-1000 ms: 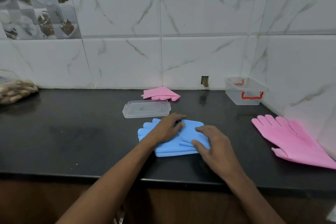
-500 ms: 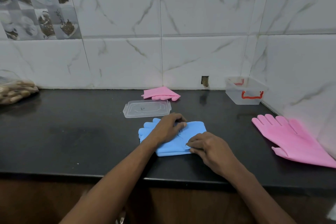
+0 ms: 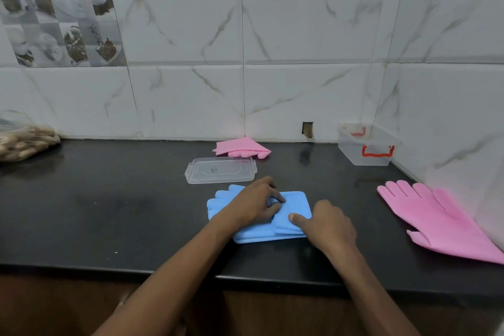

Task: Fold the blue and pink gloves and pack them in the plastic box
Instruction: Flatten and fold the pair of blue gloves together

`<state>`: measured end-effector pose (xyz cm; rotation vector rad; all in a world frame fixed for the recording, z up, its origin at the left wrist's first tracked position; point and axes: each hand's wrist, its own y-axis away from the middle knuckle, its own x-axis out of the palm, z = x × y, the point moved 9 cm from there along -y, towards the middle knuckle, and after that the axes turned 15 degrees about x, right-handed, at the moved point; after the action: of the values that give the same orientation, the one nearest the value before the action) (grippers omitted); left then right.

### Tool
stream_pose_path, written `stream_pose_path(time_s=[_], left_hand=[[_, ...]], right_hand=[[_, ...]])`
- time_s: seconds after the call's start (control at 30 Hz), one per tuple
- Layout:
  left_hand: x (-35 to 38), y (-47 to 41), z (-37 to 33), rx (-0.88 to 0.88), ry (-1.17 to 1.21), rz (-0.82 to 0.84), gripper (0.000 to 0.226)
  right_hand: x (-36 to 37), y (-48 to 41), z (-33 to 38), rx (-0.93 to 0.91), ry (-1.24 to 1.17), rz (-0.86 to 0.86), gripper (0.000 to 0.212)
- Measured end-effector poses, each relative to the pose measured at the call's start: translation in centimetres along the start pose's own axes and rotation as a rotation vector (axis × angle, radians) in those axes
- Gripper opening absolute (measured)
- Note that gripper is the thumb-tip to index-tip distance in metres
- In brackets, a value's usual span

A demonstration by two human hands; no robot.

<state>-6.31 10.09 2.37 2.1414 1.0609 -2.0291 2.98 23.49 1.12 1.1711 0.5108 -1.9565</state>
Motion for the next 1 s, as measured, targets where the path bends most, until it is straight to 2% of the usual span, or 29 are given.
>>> stream_pose_path(time_s=[0.1, 0.23, 0.3, 0.37, 0.47, 0.5, 0.6, 0.67, 0.73, 0.8, 0.87, 1.0], left_hand=[[-0.3, 1.1, 0.8, -0.043, 0.033, 0.031, 0.033], [-0.9, 1.6, 0.8, -0.103, -0.158, 0.019, 0.036], [-1.0, 1.0, 0.0, -0.122, -0.091, -0.038, 0.037], [-0.4, -0.1, -0.9, -0.110, 0.003, -0.049, 0.034], [0.2, -1.0, -0.6, -0.227, 0.299, -0.049, 0.028], [0.1, -1.0, -0.1, -0.303, 0.495, -0.064, 0.037], [-0.1, -0.1, 1.6, -0.580, 1.026, -0.093, 0.088], [-0.8, 0.7, 2.9, -0.700, 1.153, -0.136, 0.093], [-1.7, 1.7, 4.2, -0.744, 1.004, -0.193, 0.073], [-2.4, 2.4, 5.6, -0.715, 0.672, -0.197, 0.052], [-2.9, 3.0, 6.3, -0.664, 0.427, -0.212, 0.043], [-3.4, 3.8, 5.9, -0.607, 0.329, -0.305, 0.033]], right_hand=[[0.6, -0.4, 0.0, 0.041, -0.102, 0.092, 0.034], [0.5, -0.6, 0.6, 0.013, -0.390, 0.143, 0.018], [-0.6, -0.4, 0.7, 0.002, -0.533, 0.091, 0.013], [-2.8, -0.2, 1.1, -0.074, -0.458, -0.099, 0.014], [-4.7, 0.8, 1.8, -0.166, -0.319, -0.285, 0.017], [-4.6, 1.3, 2.1, -0.194, -0.267, -0.298, 0.018], [-3.1, 3.3, 4.1, -0.333, -0.098, -0.331, 0.023], [-1.9, 4.8, 5.7, -0.451, -0.026, -0.339, 0.027], [-0.4, 5.9, 6.7, -0.540, 0.022, -0.292, 0.031], [0.9, 6.3, 7.0, -0.592, 0.023, -0.211, 0.032], [2.2, 6.6, 7.1, -0.621, 0.017, -0.126, 0.033], [4.2, 6.4, 6.4, -0.610, 0.078, 0.022, 0.051]])
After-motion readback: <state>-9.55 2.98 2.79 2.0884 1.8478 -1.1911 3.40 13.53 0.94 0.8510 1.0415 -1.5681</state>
